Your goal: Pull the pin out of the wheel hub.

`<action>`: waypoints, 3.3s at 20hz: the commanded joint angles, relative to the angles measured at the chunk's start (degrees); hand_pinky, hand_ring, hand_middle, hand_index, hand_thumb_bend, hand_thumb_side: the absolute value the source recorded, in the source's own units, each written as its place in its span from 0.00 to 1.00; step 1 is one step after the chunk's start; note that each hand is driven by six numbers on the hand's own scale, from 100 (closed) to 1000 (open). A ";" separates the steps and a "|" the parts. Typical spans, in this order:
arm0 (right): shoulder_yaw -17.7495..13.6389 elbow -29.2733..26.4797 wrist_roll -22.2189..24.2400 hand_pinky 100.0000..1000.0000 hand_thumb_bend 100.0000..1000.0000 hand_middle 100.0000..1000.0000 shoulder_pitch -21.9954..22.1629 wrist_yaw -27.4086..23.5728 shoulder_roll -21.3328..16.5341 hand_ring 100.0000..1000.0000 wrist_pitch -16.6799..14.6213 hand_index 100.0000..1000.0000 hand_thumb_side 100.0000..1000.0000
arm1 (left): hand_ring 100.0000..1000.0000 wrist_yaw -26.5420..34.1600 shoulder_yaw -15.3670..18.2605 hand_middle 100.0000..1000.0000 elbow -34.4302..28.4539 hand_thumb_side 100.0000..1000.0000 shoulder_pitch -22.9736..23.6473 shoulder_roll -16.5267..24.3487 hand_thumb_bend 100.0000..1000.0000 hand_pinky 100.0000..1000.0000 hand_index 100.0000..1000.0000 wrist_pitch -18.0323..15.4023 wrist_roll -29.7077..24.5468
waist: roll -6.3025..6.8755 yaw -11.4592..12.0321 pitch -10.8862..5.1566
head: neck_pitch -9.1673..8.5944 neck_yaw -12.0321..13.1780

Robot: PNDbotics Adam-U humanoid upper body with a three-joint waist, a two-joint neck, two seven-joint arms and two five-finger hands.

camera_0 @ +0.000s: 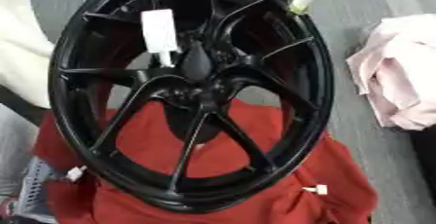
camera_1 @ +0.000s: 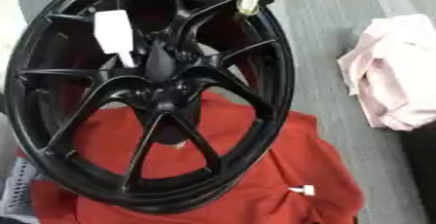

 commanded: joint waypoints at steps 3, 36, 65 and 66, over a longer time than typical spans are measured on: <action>-12.38 2.00 -9.61 0.76 0.00 0.36 10.88 0.68 -6.04 0.62 -1.82 0.44 0.00 | 0.77 -0.41 1.37 0.71 -0.71 0.92 0.51 2.20 0.05 0.76 0.79 -0.26 0.75 | 0.70 -1.52 -1.32 | -0.13 2.09; -28.96 44.67 -33.38 0.86 0.16 0.77 34.98 22.49 2.74 0.87 5.09 0.78 0.04 | 0.77 -0.48 2.13 0.71 -0.48 0.92 2.01 2.10 0.05 0.76 0.79 -0.54 1.42 | 1.85 -4.74 -1.13 | -0.89 5.21; -28.98 27.99 -38.41 0.82 0.00 0.67 29.12 20.06 3.37 0.76 7.65 0.72 0.44 | 0.77 -0.44 1.84 0.71 -0.45 0.92 1.67 1.93 0.05 0.75 0.79 -0.40 1.07 | 1.72 -3.83 -1.34 | -1.03 4.02; -28.74 25.89 -38.58 0.81 0.00 0.66 28.65 19.32 3.43 0.76 7.50 0.71 0.44 | 0.77 -0.44 1.84 0.71 -0.46 0.92 1.61 1.92 0.05 0.75 0.79 -0.41 1.07 | 1.69 -3.77 -1.34 | -1.11 3.98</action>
